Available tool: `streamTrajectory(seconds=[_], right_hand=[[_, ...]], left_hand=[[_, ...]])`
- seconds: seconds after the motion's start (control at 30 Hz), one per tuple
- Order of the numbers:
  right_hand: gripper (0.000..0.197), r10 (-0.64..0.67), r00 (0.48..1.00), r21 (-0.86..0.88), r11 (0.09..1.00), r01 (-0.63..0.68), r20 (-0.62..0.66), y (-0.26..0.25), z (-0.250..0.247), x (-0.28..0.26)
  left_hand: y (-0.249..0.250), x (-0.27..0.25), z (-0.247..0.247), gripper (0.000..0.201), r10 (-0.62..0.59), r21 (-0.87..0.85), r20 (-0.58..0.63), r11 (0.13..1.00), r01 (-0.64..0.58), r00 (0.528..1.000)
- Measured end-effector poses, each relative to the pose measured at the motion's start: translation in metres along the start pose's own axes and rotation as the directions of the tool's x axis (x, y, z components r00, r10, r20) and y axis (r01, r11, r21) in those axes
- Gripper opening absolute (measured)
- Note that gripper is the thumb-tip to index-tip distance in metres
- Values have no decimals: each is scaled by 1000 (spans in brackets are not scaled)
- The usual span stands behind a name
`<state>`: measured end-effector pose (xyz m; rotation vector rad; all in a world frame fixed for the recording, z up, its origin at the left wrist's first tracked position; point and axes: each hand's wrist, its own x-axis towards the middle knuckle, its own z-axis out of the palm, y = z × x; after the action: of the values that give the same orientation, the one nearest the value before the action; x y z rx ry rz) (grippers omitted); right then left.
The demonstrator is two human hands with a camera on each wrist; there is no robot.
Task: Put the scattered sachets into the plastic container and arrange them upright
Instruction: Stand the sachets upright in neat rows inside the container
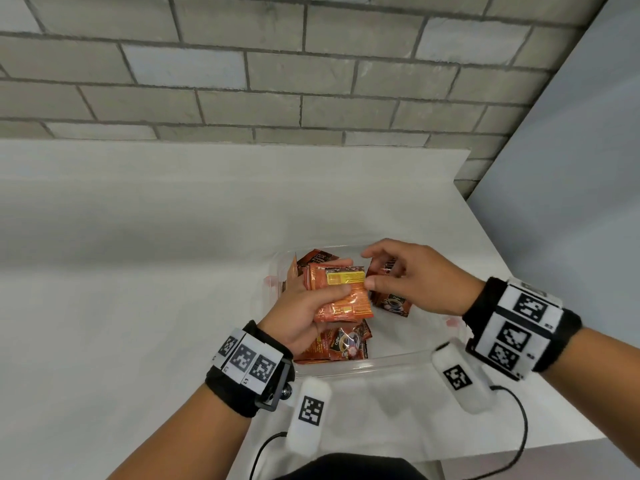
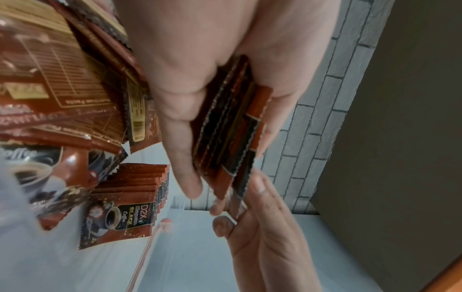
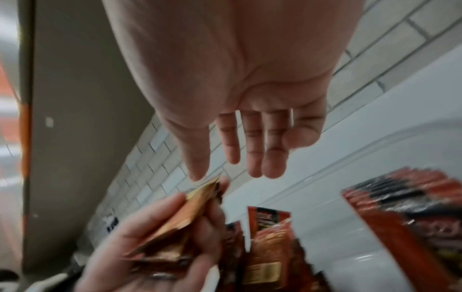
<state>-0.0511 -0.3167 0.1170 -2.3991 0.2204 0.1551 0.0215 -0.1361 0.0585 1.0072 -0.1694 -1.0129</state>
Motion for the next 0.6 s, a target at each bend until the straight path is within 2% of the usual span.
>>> streamTrajectory(seconds=[0.1, 0.2, 0.27, 0.33, 0.4, 0.43, 0.5, 0.6], right_hand=[[41, -37, 999, 85, 996, 37, -8, -2, 8, -5], [28, -43, 997, 177, 983, 55, -68, -1, 9, -7], [19, -47, 984, 214, 973, 84, -170, 1, 6, -8], [18, -66, 951, 189, 974, 127, -301, 3, 4, -10], [23, -138, 914, 110, 975, 193, -382, 3, 5, -12], [25, -190, 906, 58, 972, 228, -378, 3, 8, -13], [25, -260, 926, -12, 964, 267, -274, 3, 15, -15], [19, -217, 975, -66, 975, 214, -48, 3, 20, -16]], left_hand=[[-3, 2, 3, 48, 16, 22, 20, 1000, -16, 1000], [-4, 3, 3, 46, 5, 46, 24, 999, -6, 1000], [-5, 5, 1, 64, 1, 19, 27, 1000, -2, 1000], [-5, 7, -1, 86, 18, -50, 8, 999, -18, 1000], [-5, 8, -3, 88, 33, -128, 4, 991, -32, 999], [-4, 8, -3, 79, 40, -148, 10, 988, -38, 999], [-2, 6, -1, 54, 50, -152, -2, 987, -49, 999], [0, 5, 0, 34, 71, -136, -48, 988, -77, 996]])
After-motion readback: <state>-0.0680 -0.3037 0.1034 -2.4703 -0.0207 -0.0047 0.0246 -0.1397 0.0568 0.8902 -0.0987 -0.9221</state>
